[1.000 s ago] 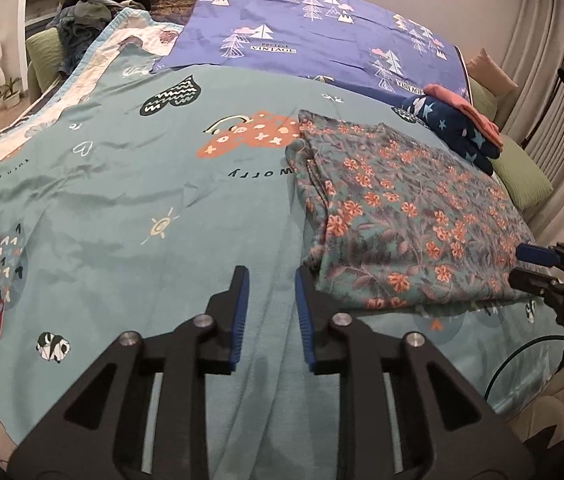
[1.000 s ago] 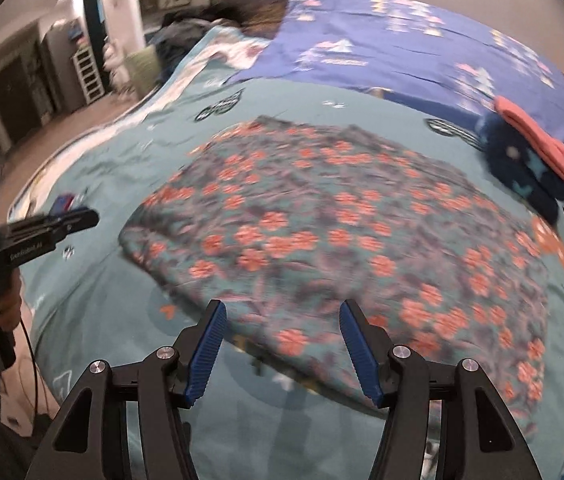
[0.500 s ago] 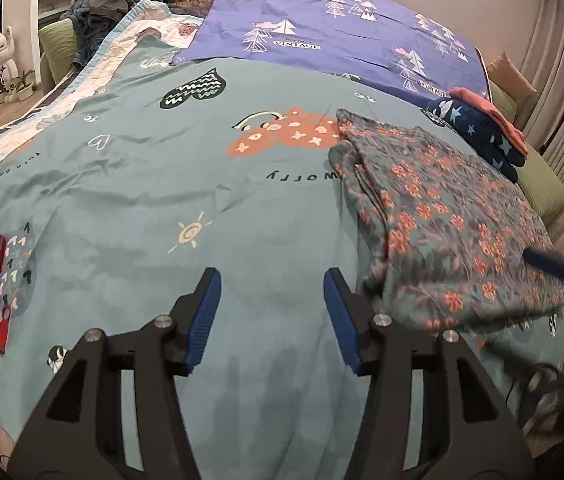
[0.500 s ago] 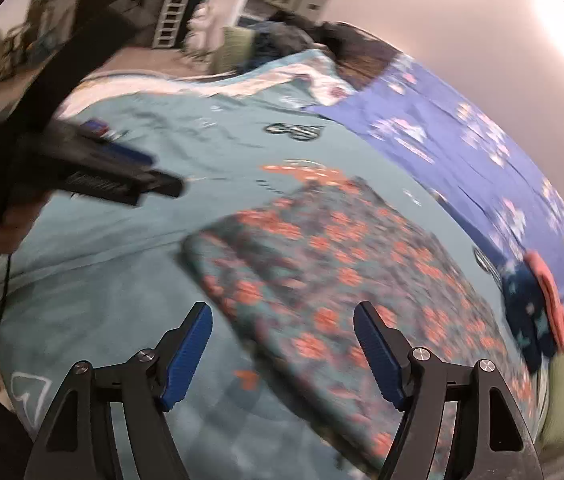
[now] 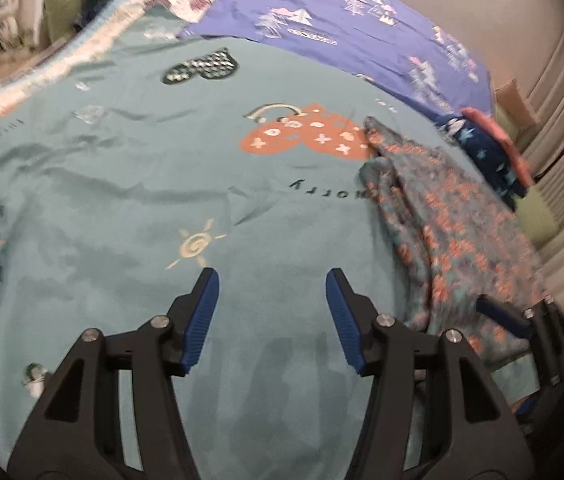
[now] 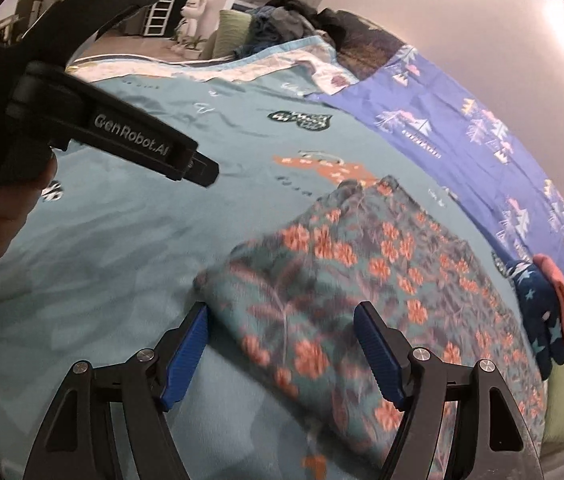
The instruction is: Fold small clothes
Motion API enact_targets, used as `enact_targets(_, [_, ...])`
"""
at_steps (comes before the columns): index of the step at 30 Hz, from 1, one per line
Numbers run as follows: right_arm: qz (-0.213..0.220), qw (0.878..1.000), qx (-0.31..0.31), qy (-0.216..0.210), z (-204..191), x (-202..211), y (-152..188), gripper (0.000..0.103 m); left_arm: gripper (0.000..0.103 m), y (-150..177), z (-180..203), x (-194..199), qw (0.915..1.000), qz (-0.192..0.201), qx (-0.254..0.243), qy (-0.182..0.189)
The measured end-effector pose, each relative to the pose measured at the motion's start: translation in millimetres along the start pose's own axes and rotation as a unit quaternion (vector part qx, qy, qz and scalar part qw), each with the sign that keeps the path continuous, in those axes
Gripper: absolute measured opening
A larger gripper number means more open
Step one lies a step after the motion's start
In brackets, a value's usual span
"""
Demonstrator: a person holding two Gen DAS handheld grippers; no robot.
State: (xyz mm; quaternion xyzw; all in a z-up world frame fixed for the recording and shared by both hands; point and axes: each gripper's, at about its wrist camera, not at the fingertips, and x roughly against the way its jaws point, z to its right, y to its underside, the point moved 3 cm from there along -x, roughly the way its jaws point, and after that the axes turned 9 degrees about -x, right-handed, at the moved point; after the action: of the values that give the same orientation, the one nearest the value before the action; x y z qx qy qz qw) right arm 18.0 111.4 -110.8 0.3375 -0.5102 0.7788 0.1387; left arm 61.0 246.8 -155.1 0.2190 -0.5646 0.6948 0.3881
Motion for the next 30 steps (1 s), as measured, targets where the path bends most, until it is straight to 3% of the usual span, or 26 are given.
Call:
enact_targets(3, [0.001,1.000,-0.008,0.011,-2.8,-5.3,-5.8,0.070,0.057,-11.2,-1.0,-12.4,0.9985,-0.007,0.011,0.054])
enact_targets(7, [-0.011,0.999,-0.045,0.003,4.7,-10.4,-10.3,0.050,0.058,-33.8,9.6,-32.4,0.9928,-0.012,0.011,0.119])
enact_targets(13, [-0.022,0.997,-0.070,-0.008,7.5,-9.6,-12.2,0.047,0.066,-65.2,37.0,-73.1,0.9756,-0.039,0.020,0.215])
enact_targets(16, [-0.024,0.997,-0.076,-0.011,8.1,-9.2,-13.0,0.047,0.067,-74.2,48.0,-94.3,0.9733,-0.058,0.019,0.221])
enact_targets(20, [-0.026,0.996,-0.081,-0.014,8.2,-8.5,-13.4,0.047,0.067,-85.8,54.9,-100.5,0.9753,-0.052,0.007,0.215])
enact_targets(22, [-0.024,0.996,-0.084,-0.016,7.9,-8.7,-12.7,0.042,0.043,-88.5,58.3,-101.6,0.9748,-0.056,-0.002,0.216])
enact_targets(23, [-0.023,0.996,-0.086,-0.020,9.6,-8.9,-12.5,0.035,0.023,-88.7,61.0,-102.6,0.9736,-0.063,-0.006,0.219])
enact_targets(24, [-0.021,0.996,-0.089,-0.022,10.4,-7.9,-12.6,0.023,0.019,-89.1,61.4,-103.2,0.9734,-0.065,-0.004,0.220])
enact_targets(25, [-0.016,0.995,-0.096,-0.020,13.4,-5.5,-13.2,0.018,0.016,-90.0,59.8,-102.6,0.9740,-0.064,-0.003,0.217])
enact_targets(30, [-0.011,0.985,-0.159,-0.064,38.2,5.5,-16.6,0.013,0.011,-99.6,67.1,-93.7,0.9766,-0.056,-0.005,0.207])
